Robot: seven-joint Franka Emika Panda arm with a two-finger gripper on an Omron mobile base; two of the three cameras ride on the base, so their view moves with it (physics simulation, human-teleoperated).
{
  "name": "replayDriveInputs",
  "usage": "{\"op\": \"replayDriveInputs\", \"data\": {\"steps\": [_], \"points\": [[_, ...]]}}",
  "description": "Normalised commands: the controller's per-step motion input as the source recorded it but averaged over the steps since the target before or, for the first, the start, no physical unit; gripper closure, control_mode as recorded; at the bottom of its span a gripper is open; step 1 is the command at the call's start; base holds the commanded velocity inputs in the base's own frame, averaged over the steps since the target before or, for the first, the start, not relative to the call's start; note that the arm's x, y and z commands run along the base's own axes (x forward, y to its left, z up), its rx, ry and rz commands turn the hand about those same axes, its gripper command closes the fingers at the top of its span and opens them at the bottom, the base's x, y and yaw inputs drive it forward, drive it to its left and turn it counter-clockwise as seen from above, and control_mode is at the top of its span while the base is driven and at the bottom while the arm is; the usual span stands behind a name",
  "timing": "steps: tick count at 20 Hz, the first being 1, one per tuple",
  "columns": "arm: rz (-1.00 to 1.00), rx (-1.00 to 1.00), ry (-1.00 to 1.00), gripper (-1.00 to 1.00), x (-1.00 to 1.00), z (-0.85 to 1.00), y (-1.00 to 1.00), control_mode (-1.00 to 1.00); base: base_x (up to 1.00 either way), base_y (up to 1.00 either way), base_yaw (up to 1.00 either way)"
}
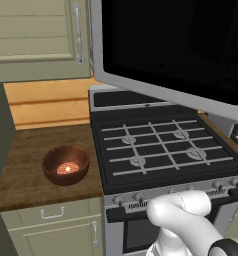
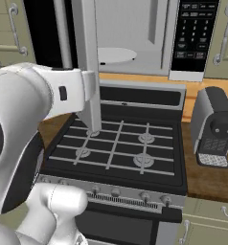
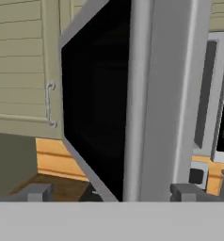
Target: Open the microwave, place the bowl with waffle inside the microwave, then close the microwave door and turn it on.
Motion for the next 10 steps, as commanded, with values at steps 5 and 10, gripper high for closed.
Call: {"op": "replayDriveInputs", "data": {"steps": [5,10], "points": [[0.36,0.09,-0.05,-1.0,0.03,0.0,-0.96,-1.0,0.0,0.0,0.0],[0.43,0.12,-0.03,-1.0,0.16,-0.04,-0.91,-1.0,0.0,0.0,0.0]]}}
